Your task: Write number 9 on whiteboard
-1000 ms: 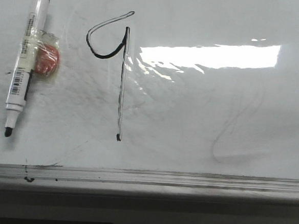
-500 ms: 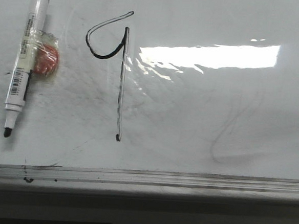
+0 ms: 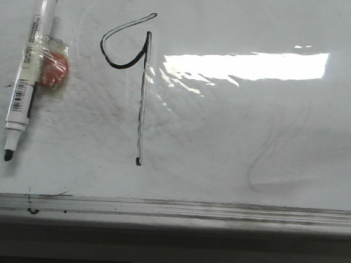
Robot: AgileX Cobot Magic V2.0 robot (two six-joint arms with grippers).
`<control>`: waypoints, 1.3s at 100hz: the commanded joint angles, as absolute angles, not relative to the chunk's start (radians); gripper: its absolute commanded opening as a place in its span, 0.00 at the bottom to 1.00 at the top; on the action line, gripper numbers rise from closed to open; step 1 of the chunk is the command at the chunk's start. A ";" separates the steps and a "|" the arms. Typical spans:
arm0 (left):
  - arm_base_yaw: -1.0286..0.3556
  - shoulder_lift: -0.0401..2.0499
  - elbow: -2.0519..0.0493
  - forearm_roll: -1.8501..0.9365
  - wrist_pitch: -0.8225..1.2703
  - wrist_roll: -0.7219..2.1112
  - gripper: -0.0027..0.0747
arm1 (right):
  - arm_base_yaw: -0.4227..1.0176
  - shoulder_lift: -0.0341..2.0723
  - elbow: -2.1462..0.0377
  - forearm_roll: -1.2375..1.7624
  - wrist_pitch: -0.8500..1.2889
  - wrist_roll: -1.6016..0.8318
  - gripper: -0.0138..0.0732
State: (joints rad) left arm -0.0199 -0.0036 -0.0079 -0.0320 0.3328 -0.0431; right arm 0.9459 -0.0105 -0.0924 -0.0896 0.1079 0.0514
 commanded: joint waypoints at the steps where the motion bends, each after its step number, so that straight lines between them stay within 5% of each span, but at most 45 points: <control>1: -0.018 -0.032 0.033 -0.043 0.292 -0.052 0.01 | 0.946 -0.016 -0.118 -0.102 0.033 0.044 0.09; 67: -0.018 -0.032 0.033 -0.043 0.292 -0.052 0.01 | 0.920 -0.014 -0.015 -0.102 -0.079 0.044 0.09; 130: -0.018 -0.032 0.033 -0.043 0.292 -0.052 0.01 | -0.003 -0.033 0.023 -0.028 0.198 0.056 0.09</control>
State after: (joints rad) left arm -0.0199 -0.0036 -0.0079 -0.0320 0.3342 -0.0438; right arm 0.0857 -0.0105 0.0126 -0.0596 0.1897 0.0531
